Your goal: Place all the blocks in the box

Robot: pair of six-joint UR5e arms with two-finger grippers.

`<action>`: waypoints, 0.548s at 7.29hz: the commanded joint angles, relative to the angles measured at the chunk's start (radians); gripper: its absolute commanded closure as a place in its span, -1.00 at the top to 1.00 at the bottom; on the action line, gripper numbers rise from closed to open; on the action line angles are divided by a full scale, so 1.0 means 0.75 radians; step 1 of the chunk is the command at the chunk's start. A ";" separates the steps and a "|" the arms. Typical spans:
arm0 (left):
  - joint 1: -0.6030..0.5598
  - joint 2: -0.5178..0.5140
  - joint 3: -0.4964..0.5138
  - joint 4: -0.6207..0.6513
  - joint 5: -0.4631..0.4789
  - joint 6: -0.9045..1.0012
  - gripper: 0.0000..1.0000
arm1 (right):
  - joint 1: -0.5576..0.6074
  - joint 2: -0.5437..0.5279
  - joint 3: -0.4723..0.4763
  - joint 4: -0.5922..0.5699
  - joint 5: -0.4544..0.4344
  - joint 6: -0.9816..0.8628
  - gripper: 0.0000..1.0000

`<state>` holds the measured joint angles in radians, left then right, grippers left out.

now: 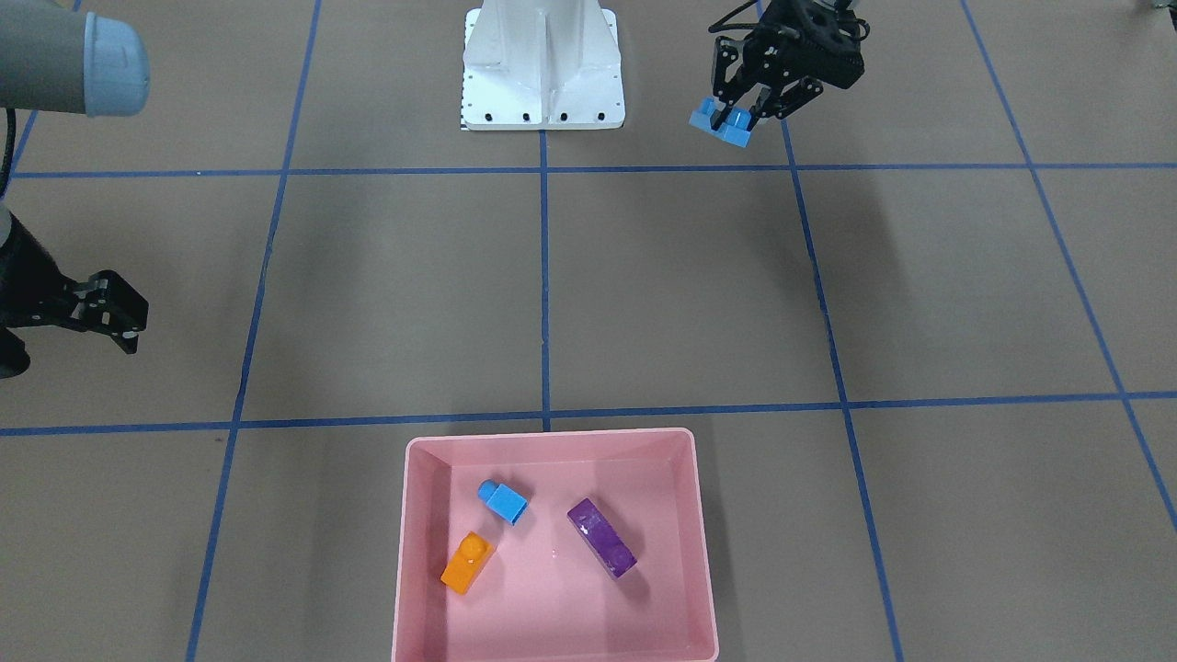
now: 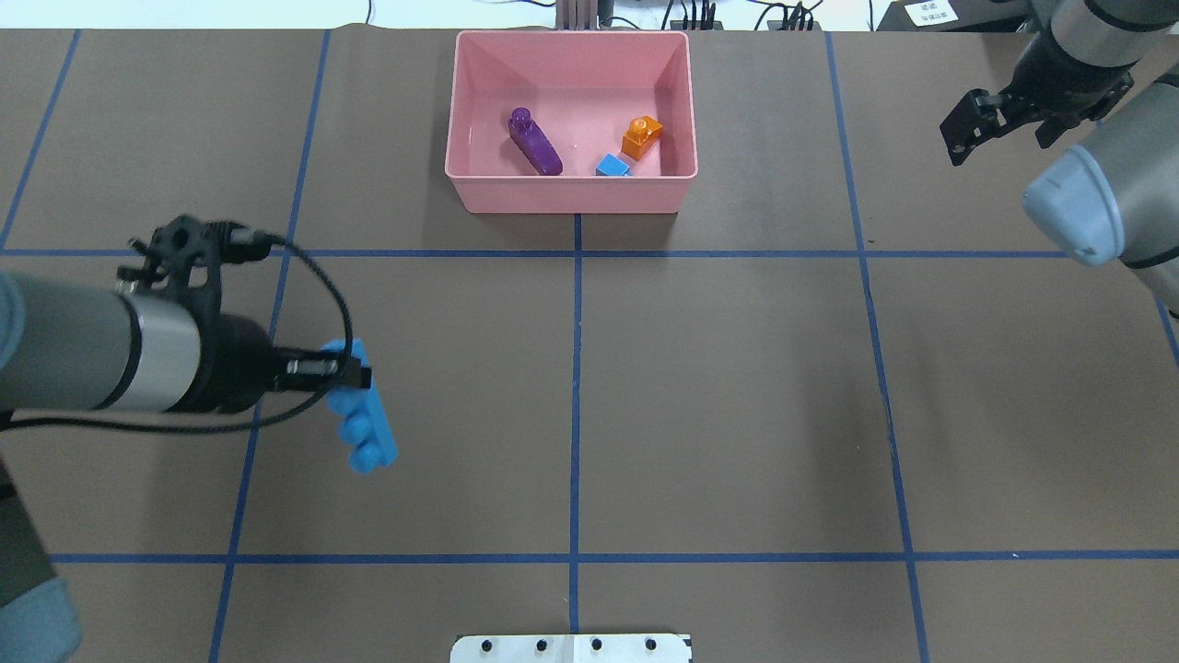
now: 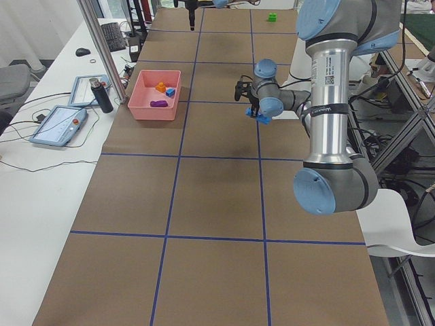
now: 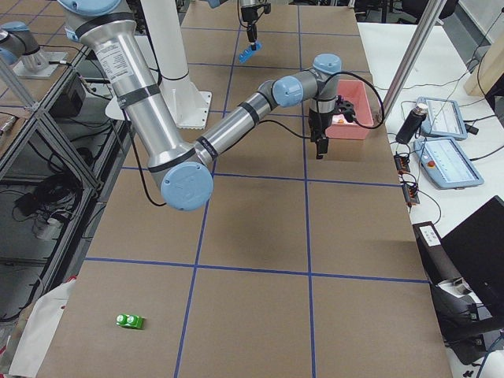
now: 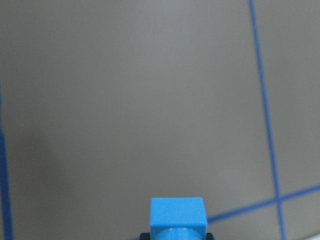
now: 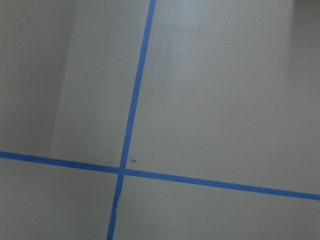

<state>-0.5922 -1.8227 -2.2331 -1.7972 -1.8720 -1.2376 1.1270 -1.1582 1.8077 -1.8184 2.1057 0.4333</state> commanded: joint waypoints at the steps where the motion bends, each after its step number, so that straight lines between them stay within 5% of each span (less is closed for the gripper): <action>1: -0.187 -0.366 0.297 0.075 -0.005 0.010 -1.00 | 0.047 -0.143 0.001 0.162 0.062 -0.052 1.00; 4: -0.355 -0.859 0.924 0.063 -0.056 0.010 -1.00 | 0.150 -0.341 0.054 0.166 0.076 -0.291 1.00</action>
<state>-0.8163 -2.3125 -1.7411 -1.7470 -1.8957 -1.2296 1.2120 -1.3521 1.8283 -1.6966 2.1589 0.2827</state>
